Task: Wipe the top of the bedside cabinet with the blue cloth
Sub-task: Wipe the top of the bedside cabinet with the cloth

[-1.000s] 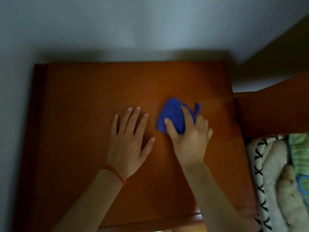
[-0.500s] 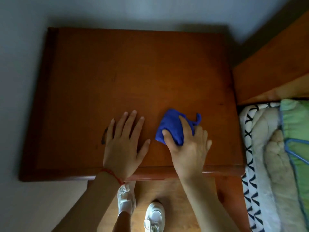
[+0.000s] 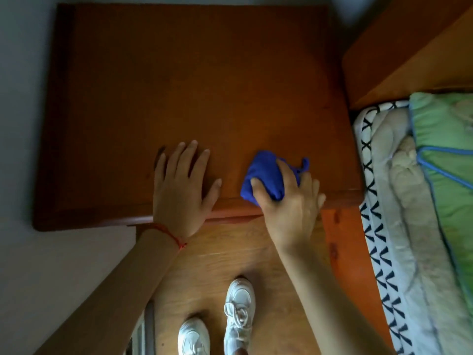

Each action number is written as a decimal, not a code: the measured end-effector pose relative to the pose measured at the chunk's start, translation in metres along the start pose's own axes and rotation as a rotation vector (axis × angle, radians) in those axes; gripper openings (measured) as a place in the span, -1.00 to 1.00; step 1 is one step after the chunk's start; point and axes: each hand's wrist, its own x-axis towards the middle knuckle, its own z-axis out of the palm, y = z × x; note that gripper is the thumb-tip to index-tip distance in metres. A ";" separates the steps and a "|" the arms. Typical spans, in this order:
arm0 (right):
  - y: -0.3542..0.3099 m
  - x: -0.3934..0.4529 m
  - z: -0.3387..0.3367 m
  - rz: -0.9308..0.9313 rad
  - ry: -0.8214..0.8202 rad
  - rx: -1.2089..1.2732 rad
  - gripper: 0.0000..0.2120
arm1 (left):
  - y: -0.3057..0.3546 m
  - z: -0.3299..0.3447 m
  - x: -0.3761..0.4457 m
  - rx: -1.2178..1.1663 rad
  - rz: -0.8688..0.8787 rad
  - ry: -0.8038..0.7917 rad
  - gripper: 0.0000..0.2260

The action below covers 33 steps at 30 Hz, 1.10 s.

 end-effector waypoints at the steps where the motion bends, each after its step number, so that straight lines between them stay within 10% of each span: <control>1: -0.005 0.006 0.002 0.014 0.009 0.009 -0.50 | -0.002 0.001 -0.010 0.006 0.004 0.001 -0.51; 26: -0.030 -0.060 0.015 0.005 0.086 0.005 -0.47 | -0.035 -0.006 -0.038 -0.029 0.125 -0.052 -0.54; 33: -0.055 0.032 0.030 -0.002 0.005 -0.032 -0.44 | -0.035 -0.010 -0.013 -0.016 0.012 -0.006 -0.54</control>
